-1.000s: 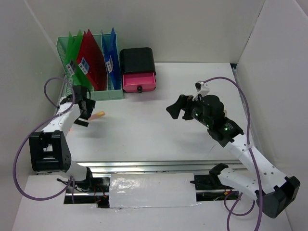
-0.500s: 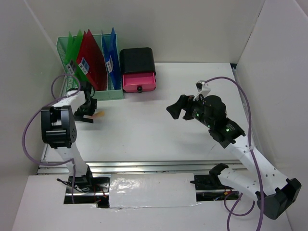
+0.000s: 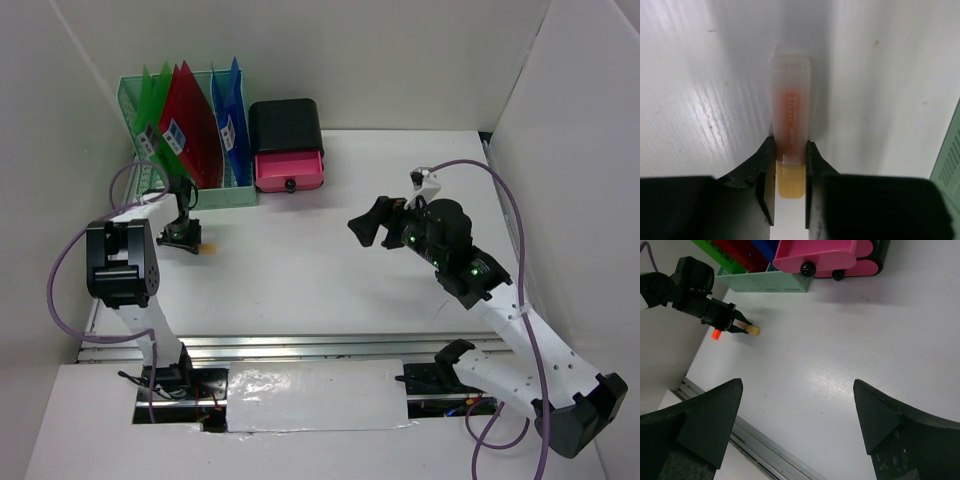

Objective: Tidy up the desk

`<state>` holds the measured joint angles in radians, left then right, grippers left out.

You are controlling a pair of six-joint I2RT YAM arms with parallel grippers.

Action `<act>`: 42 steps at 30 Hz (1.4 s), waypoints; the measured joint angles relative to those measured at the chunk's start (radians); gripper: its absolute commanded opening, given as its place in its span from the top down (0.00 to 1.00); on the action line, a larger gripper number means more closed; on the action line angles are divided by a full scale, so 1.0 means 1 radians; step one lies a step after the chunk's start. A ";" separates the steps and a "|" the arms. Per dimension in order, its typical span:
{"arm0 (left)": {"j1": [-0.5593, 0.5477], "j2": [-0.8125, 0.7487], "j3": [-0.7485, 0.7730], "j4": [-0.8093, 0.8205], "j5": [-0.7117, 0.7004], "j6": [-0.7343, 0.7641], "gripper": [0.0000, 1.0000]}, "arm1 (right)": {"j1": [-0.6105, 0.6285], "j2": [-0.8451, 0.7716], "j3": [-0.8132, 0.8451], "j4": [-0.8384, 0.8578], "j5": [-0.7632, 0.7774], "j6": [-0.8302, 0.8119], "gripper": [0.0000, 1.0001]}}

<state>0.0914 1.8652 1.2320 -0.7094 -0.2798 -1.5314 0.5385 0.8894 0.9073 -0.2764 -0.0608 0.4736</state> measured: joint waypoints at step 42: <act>-0.652 -0.029 0.266 0.834 -0.375 -0.099 1.00 | -0.122 -0.040 0.112 -0.191 0.132 0.011 0.00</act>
<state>-0.5610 1.8362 1.4975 0.1246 -0.6548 -1.6306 0.4160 0.8494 1.0195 -0.4671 0.0715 0.4843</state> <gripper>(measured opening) 0.361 0.996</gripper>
